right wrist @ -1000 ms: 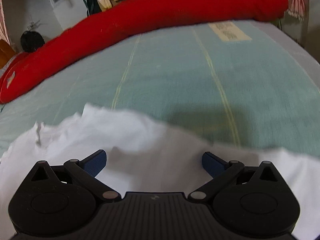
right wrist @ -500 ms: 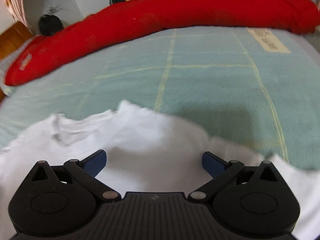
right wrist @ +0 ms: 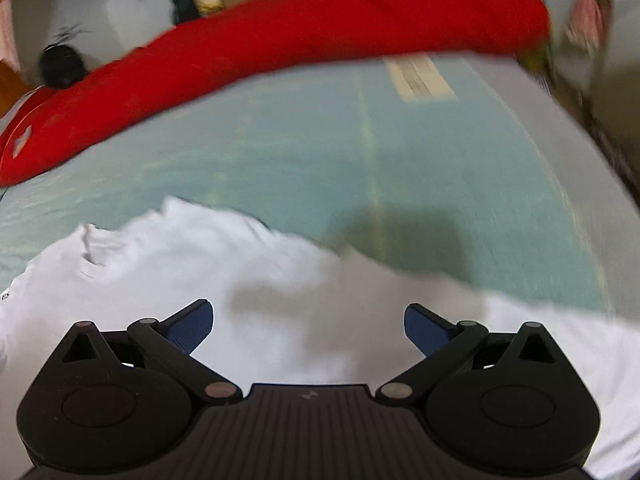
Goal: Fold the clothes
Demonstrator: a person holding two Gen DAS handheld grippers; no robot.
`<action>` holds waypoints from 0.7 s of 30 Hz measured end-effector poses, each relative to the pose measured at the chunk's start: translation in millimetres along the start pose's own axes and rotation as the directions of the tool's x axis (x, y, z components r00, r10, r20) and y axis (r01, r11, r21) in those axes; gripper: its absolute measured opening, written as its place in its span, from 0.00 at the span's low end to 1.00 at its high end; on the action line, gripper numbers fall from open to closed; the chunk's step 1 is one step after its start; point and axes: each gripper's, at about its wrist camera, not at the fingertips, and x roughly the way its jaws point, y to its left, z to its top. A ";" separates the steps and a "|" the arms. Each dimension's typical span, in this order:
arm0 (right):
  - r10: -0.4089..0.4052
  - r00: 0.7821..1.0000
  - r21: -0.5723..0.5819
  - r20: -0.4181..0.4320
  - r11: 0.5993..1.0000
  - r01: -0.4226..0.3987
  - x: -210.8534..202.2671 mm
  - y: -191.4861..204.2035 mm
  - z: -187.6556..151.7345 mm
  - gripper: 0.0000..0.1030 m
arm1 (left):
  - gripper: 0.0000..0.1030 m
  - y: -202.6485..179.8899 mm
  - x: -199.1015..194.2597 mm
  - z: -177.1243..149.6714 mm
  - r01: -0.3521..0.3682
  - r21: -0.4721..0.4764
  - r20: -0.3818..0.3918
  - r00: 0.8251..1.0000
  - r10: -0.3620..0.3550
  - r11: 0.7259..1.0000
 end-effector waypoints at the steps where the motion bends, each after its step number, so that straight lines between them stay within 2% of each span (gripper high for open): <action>1: 0.013 1.000 0.031 -0.002 0.999 -0.013 7.6 -8.7 -2.5 1.00 | 0.89 -0.9 1.5 0.5 -0.002 0.001 -0.006 1.000 0.002 1.000; 3: 0.033 0.999 0.062 0.007 0.998 -0.033 22.7 -19.2 -3.7 1.00 | 0.89 -2.0 4.2 1.9 -0.010 -0.004 -0.019 1.000 0.010 1.000; 6: 0.005 0.998 0.031 0.064 0.999 -0.007 34.4 -18.9 1.5 1.00 | 0.89 -4.8 5.3 3.2 -0.024 -0.005 -0.030 0.999 0.024 1.000; 8: -0.017 0.997 0.020 0.073 1.000 0.016 32.7 -13.8 7.8 1.00 | 0.89 -7.3 2.2 2.1 -0.021 0.000 -0.027 0.999 0.021 1.000; 11: 0.005 0.995 -0.023 0.098 1.000 -0.003 12.2 -6.8 1.1 1.00 | 0.89 -10.3 -3.3 0.0 -0.012 0.011 -0.024 1.000 0.013 1.000; 15: -0.037 0.990 -0.075 0.138 0.996 0.047 -22.7 -3.1 -28.8 1.00 | 0.89 -14.0 -7.9 -2.7 -0.012 0.019 -0.029 1.000 0.012 1.000; 18: -0.105 0.985 -0.053 0.140 0.992 0.113 -27.3 -11.4 -64.2 1.00 | 0.89 -17.9 -9.8 -6.0 0.000 0.015 -0.035 0.999 0.001 1.000; 19: -0.112 0.987 -0.040 0.116 0.992 0.117 -25.0 -16.8 -77.4 1.00 | 0.89 -19.6 -10.1 -6.8 0.001 0.017 -0.040 0.999 0.000 1.000; 21: -0.111 0.986 -0.047 0.123 0.992 0.118 -28.9 -21.8 -98.8 1.00 | 0.89 -24.1 -9.9 -7.8 -0.003 0.029 -0.055 0.998 0.004 1.000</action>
